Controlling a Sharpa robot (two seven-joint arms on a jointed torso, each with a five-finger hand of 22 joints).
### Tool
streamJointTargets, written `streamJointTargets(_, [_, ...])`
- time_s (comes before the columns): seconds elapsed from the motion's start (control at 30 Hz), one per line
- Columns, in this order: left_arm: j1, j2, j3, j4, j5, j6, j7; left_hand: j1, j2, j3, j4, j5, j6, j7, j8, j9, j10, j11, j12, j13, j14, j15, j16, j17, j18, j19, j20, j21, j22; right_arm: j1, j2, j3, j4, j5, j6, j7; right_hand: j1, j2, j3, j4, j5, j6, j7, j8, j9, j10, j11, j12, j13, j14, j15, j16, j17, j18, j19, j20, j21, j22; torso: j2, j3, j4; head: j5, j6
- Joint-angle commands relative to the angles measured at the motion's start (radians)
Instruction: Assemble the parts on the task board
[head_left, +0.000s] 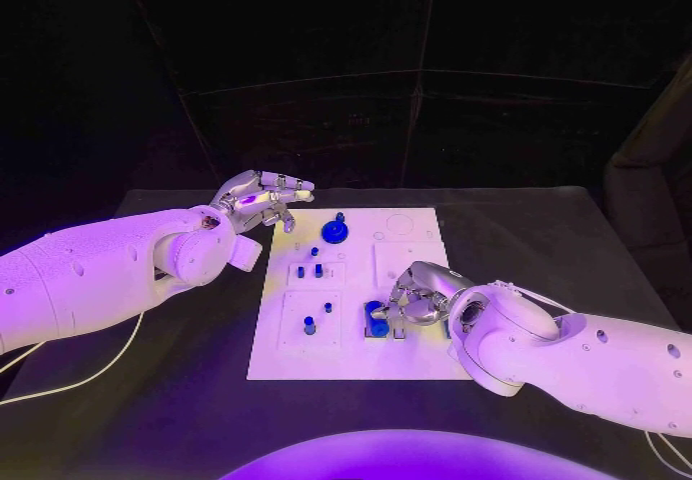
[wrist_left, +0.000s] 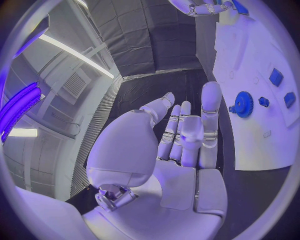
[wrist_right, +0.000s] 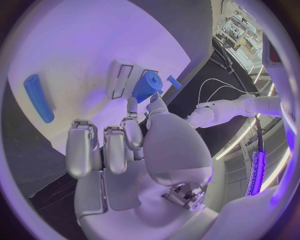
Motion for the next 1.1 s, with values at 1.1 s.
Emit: streamJointTargets(1.1, [0.001,-0.002,0.001,0.000,0.003,0.015,-0.006,-0.005,-0.003,-0.003,-0.004,0.003,-0.010,0.001,0.008,0.000,-0.013,0.001,0.009,-0.002,-0.005,0.001,0.002,-0.004,0.021,-0.008,0.000,-0.006,-0.003,-0.003,-0.064,-0.004,0.042,0.100,0.033,0.169,-0.027,0.050,-0.057,0.044,0.018,-0.004,-0.013,0.021,0.017,0.020,-0.006,0.020,0.023,0.074,-0.010,0.018,0.099,-0.018,0.032,-0.011,0.019,0.081,0.000,-0.0001,0.0001,0.002,-0.001])
